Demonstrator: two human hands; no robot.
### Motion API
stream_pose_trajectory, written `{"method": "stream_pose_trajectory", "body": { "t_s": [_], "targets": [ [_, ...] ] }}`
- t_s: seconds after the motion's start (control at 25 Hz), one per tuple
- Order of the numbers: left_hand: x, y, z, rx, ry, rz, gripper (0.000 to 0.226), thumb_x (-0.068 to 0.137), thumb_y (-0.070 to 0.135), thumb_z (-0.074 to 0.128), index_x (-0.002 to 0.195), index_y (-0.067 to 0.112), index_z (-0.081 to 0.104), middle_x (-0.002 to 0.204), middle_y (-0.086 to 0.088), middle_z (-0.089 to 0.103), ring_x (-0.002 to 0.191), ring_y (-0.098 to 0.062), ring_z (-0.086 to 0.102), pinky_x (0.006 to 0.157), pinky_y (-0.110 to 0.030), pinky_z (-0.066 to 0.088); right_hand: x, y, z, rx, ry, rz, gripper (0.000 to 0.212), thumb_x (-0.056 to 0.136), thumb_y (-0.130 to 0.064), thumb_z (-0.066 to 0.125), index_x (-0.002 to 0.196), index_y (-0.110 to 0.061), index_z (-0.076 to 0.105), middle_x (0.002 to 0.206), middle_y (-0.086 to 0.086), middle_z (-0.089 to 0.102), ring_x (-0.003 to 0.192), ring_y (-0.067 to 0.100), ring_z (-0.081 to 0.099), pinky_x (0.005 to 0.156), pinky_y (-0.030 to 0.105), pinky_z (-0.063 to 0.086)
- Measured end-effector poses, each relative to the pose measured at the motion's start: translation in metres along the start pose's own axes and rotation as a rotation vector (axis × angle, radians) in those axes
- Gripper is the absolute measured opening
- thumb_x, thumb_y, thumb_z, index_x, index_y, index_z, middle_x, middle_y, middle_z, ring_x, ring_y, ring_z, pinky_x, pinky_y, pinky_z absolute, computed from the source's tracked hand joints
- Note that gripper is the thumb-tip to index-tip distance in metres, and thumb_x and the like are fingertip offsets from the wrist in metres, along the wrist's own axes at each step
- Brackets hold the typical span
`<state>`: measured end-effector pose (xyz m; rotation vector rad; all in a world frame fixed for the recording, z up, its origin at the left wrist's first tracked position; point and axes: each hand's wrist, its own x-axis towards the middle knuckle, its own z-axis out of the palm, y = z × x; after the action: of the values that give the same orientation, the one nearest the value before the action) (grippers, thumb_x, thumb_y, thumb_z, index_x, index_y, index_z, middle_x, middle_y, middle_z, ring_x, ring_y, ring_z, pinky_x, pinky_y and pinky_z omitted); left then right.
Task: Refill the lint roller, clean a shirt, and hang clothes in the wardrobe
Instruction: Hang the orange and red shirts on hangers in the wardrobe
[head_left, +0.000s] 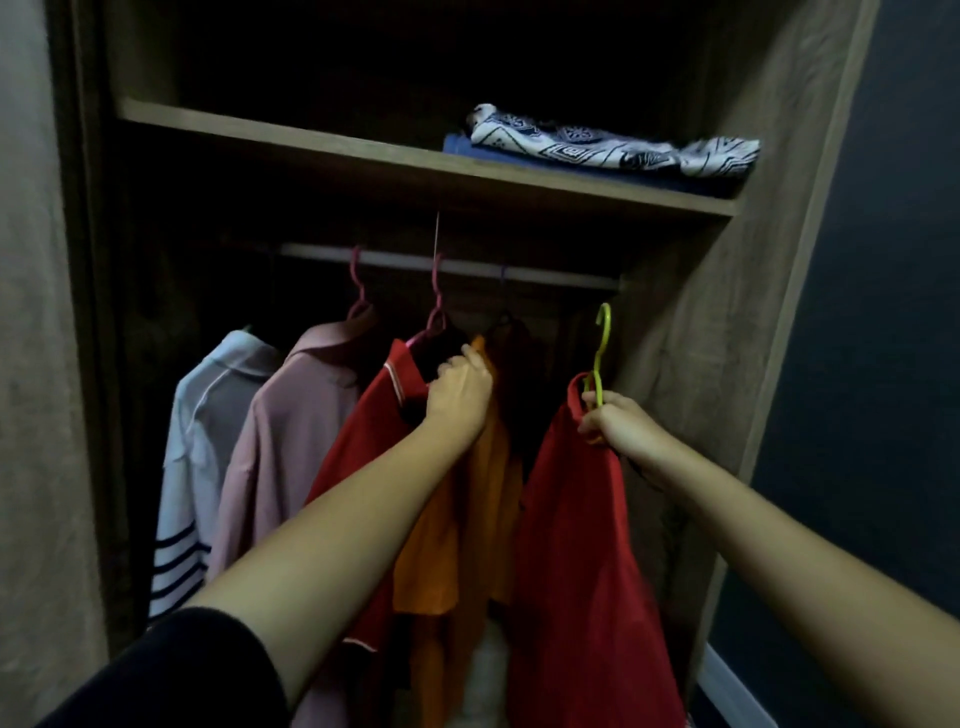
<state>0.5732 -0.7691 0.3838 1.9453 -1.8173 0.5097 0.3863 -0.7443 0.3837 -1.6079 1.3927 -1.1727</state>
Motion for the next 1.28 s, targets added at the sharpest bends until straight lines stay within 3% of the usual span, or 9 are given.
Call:
{"method": "stream_pose_trajectory", "body": {
  "t_s": [0.08,0.2,0.32,0.44,0.6,0.72,0.96,1.12,1.28],
  "targets": [
    [0.010,0.010,0.012,0.054,0.061,0.122,0.038,0.071,0.006,0.036,0.069,0.005,0.074,0.050,-0.002,0.060,0.037,-0.011,0.057,0.029,-0.018,0.039,0.018,-0.003,-0.005,-0.067,0.012,-0.020,0.035,0.067,-0.007,0.055,0.100,-0.018,0.055,0.067,0.002,0.053,0.063,0.017,0.051,0.066,0.032,0.040],
    [0.010,0.031,-0.001,0.084,0.123,0.188,0.035,0.067,0.000,0.034,0.060,0.001,0.069,0.047,-0.005,0.058,0.030,-0.015,0.056,0.024,-0.018,0.033,0.051,-0.008,-0.011,-0.154,0.029,-0.067,0.018,0.051,-0.021,0.050,0.068,-0.021,0.058,0.061,0.000,0.056,0.067,0.022,0.053,0.073,0.039,0.039],
    [0.005,0.037,-0.015,0.013,0.106,0.270,0.032,0.078,-0.012,0.032,0.091,-0.017,0.060,0.084,-0.027,0.066,0.070,-0.039,0.070,0.048,-0.038,0.053,0.088,-0.015,-0.016,-0.238,0.021,-0.097,0.013,0.048,-0.028,0.049,0.051,-0.018,0.057,0.060,0.003,0.057,0.071,0.027,0.055,0.074,0.045,0.043],
    [0.007,0.030,-0.016,0.003,0.129,0.272,0.030,0.093,-0.007,0.030,0.118,-0.008,0.047,0.116,-0.024,0.057,0.105,-0.040,0.061,0.075,-0.044,0.051,0.120,-0.025,-0.016,-0.306,0.017,-0.086,0.021,0.047,-0.031,0.049,0.055,-0.015,0.059,0.066,0.008,0.059,0.075,0.031,0.057,0.074,0.046,0.046],
    [0.010,0.018,-0.014,-0.007,0.137,0.274,0.028,0.097,0.001,0.034,0.122,-0.005,0.045,0.114,-0.021,0.056,0.103,-0.040,0.061,0.074,-0.044,0.050,0.126,-0.045,-0.005,-0.360,-0.001,-0.076,0.017,0.052,-0.030,0.049,0.055,-0.015,0.055,0.060,0.006,0.053,0.063,0.025,0.051,0.059,0.032,0.037],
    [0.010,0.011,-0.014,-0.008,0.131,0.279,0.032,0.096,0.004,0.037,0.128,-0.004,0.041,0.115,-0.019,0.055,0.103,-0.039,0.061,0.074,-0.043,0.049,0.130,-0.052,0.004,-0.433,-0.005,-0.068,0.015,0.069,-0.027,0.049,0.063,-0.015,0.054,0.068,0.007,0.052,0.066,0.023,0.048,0.050,0.027,0.030],
    [0.008,0.006,-0.019,-0.054,0.062,0.242,0.035,0.094,0.011,0.045,0.126,0.000,0.042,0.117,-0.017,0.054,0.105,-0.040,0.058,0.079,-0.043,0.047,0.160,-0.028,0.025,-0.563,-0.027,-0.070,0.043,0.085,-0.026,0.038,0.107,0.001,0.064,0.117,0.025,0.060,0.111,0.035,0.056,0.073,0.023,0.033],
    [0.008,0.001,-0.018,-0.052,0.075,0.256,0.038,0.092,0.009,0.045,0.128,0.000,0.040,0.115,-0.016,0.054,0.103,-0.039,0.059,0.079,-0.043,0.048,0.156,-0.007,0.019,-0.524,-0.055,-0.015,0.039,0.085,-0.026,0.038,0.103,-0.003,0.065,0.116,0.022,0.062,0.107,0.033,0.057,0.073,0.025,0.034],
    [0.009,-0.001,-0.017,-0.065,0.078,0.265,0.042,0.092,0.010,0.046,0.132,0.000,0.038,0.116,-0.017,0.054,0.103,-0.038,0.059,0.080,-0.043,0.049,0.148,-0.015,0.019,-0.507,-0.039,-0.090,0.019,0.083,-0.024,0.039,0.081,-0.014,0.055,0.093,0.014,0.057,0.090,0.027,0.056,0.064,0.027,0.036]
  ]
}}
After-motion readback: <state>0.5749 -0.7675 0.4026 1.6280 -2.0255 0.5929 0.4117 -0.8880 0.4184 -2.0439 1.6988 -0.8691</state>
